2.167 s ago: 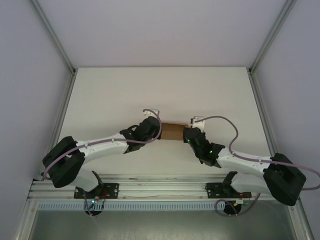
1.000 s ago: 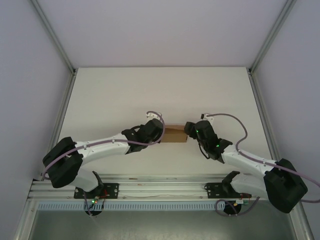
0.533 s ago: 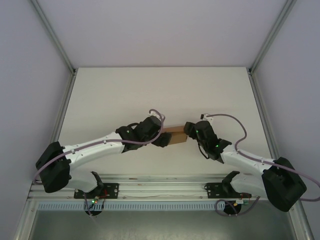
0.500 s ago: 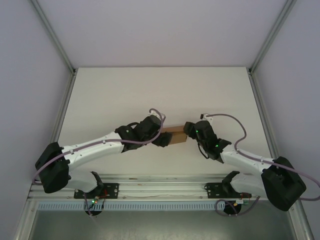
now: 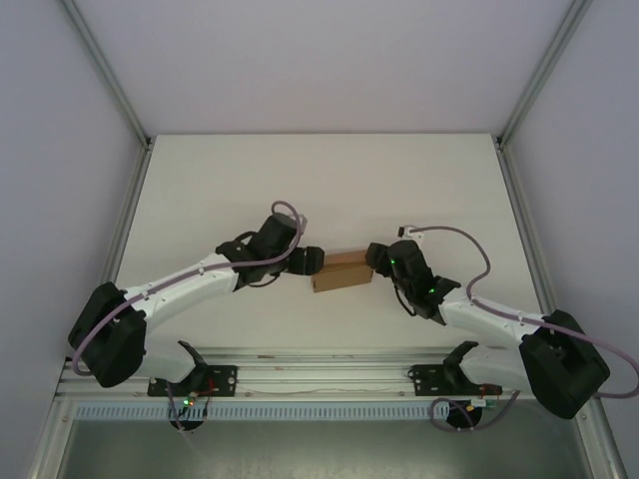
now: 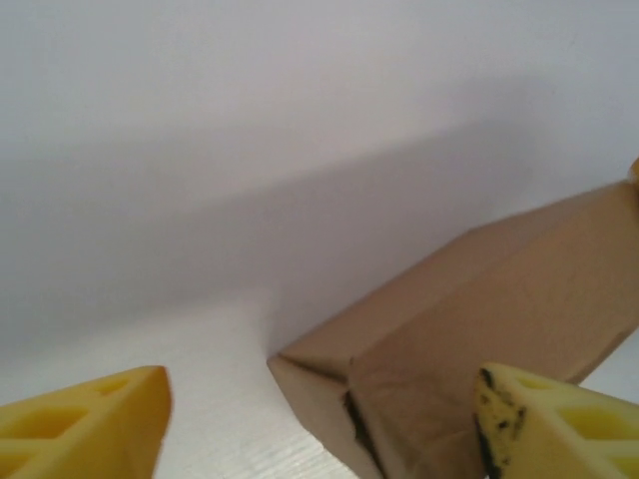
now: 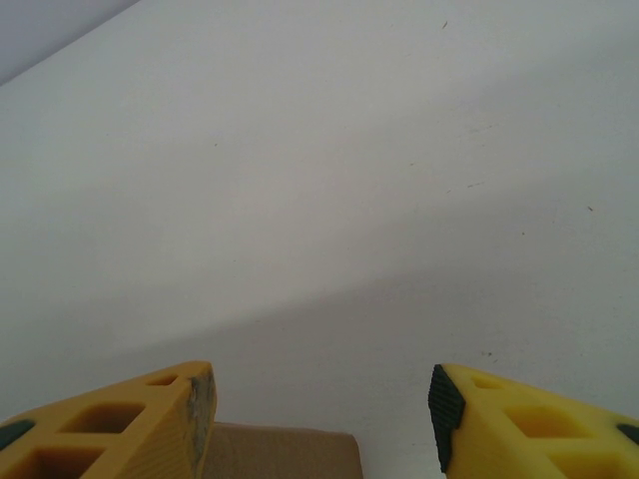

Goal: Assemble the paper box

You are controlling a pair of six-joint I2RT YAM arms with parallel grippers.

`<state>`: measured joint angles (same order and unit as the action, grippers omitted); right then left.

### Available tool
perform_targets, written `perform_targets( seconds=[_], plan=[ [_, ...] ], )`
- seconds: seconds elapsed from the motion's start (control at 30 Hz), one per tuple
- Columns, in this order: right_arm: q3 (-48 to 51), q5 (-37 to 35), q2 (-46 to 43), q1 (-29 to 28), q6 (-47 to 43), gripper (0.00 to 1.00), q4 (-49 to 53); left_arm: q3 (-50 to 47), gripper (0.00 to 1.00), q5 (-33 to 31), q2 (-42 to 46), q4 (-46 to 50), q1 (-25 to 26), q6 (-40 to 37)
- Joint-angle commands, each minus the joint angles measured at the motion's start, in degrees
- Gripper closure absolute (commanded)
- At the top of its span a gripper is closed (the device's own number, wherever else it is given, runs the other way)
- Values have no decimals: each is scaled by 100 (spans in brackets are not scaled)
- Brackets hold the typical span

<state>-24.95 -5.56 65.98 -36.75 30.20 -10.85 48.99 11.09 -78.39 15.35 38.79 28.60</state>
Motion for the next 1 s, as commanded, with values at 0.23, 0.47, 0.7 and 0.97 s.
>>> perform_targets(
  seconds=[0.23,0.47,0.7,0.97],
  plan=[
    [703,262,319,-46,-211,45,149,-1681,50,456,-3,-1633,-137,517],
    [1024,666,577,-42,-626,49,-496,-2249,54,827,-1,-2458,-205,742],
    [1290,697,730,-49,-969,52,-1050,-2645,62,1121,43,-3038,-221,917],
    [1231,821,575,-47,-946,59,-976,-2209,42,974,663,-2715,-231,1059]
  ],
)
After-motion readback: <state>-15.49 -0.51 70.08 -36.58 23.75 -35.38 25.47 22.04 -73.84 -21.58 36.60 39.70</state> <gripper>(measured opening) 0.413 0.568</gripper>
